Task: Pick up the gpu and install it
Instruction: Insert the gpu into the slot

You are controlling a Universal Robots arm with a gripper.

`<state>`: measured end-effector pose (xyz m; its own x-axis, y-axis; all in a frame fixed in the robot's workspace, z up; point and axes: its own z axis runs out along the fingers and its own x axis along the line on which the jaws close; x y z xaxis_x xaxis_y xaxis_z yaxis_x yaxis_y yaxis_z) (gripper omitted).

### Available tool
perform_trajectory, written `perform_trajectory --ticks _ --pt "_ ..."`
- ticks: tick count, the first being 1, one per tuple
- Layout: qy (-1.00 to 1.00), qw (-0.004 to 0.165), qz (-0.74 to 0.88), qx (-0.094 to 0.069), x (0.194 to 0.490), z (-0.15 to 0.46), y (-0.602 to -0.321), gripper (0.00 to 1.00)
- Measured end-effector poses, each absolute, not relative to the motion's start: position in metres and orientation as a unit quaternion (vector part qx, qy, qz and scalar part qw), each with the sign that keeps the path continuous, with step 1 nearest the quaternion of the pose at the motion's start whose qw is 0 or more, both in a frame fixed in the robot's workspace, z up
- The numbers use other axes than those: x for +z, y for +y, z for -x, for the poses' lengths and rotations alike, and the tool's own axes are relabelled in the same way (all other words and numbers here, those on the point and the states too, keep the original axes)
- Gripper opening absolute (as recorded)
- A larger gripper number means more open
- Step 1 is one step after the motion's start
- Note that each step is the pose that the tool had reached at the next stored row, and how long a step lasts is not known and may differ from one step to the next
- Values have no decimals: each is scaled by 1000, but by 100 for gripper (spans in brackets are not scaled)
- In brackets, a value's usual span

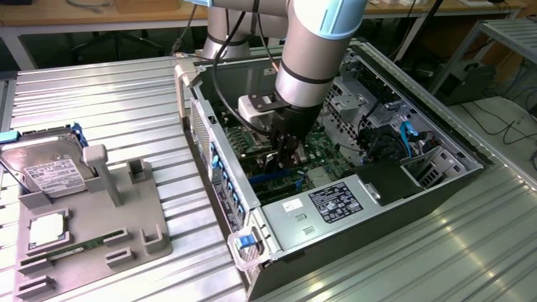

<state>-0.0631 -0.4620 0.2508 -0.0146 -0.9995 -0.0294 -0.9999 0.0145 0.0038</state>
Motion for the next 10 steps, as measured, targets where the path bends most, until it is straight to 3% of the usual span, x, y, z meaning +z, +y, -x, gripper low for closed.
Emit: perform_trajectory --ticks 10 --pt "712 11 702 10 248 64 -461 28"
